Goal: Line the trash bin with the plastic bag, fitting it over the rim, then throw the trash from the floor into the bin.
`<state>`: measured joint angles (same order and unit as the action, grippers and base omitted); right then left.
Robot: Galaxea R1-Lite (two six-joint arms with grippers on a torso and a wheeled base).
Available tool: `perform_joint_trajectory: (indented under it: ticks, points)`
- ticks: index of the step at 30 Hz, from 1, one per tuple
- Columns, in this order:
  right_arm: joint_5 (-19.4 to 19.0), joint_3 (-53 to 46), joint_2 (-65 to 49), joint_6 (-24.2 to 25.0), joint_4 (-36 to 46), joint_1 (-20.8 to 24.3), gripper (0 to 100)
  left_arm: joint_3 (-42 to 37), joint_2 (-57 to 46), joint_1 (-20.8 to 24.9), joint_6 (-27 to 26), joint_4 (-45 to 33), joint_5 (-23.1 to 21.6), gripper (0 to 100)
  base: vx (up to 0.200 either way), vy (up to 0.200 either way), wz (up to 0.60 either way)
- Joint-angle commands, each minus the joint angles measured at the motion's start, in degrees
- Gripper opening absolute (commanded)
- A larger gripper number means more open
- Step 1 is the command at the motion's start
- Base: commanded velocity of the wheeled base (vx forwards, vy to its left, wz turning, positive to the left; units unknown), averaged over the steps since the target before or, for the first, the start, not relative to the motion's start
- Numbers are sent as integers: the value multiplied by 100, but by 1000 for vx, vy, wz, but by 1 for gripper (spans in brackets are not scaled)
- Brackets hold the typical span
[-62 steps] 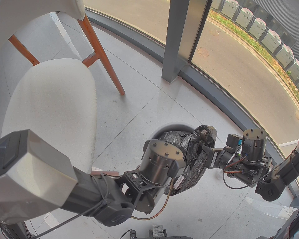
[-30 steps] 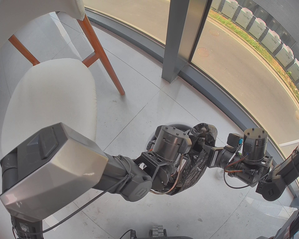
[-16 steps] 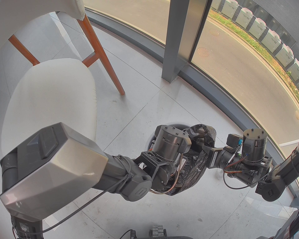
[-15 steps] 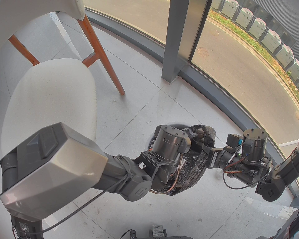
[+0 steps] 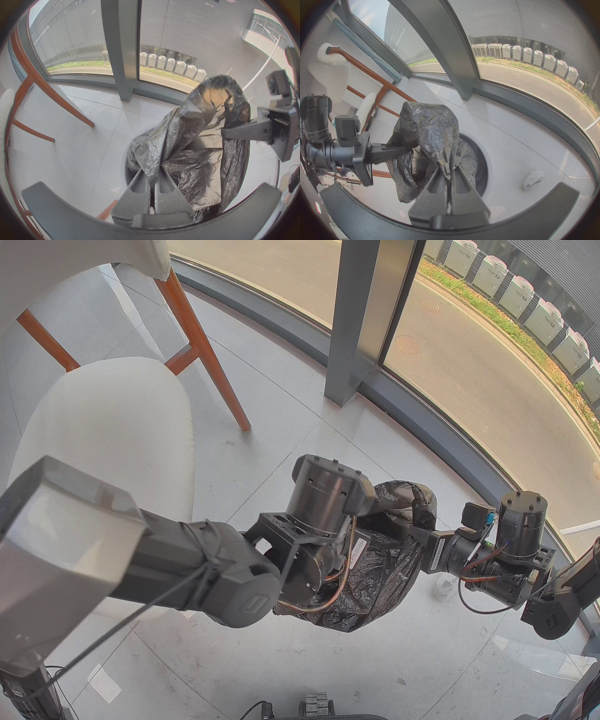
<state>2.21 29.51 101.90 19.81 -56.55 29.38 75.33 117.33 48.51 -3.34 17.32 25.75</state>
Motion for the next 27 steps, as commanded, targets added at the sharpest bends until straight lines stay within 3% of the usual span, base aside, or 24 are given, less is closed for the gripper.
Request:
perform_joint_trajectory:
  ticks: [1, 10, 16, 27]
  points:
    - [-361, 19, -346, -30, 48, -486, 0, 52, -668, -210, -193, -133, -131, 0, 0, 0, 0]
    - [-651, -7, -74, -109, 48, -1013, 0, 114, -844, -395, -193, -98, -404, 0, 0, 0, 0]
    - [-669, -25, 155, -162, 39, -1119, 0, 123, -747, -377, -176, -98, -474, 0, 0, 0, 0]
    - [-818, -323, 524, -206, 48, -1171, 0, -88, -475, 106, 264, -159, -527, 0, 0, 0, 0]
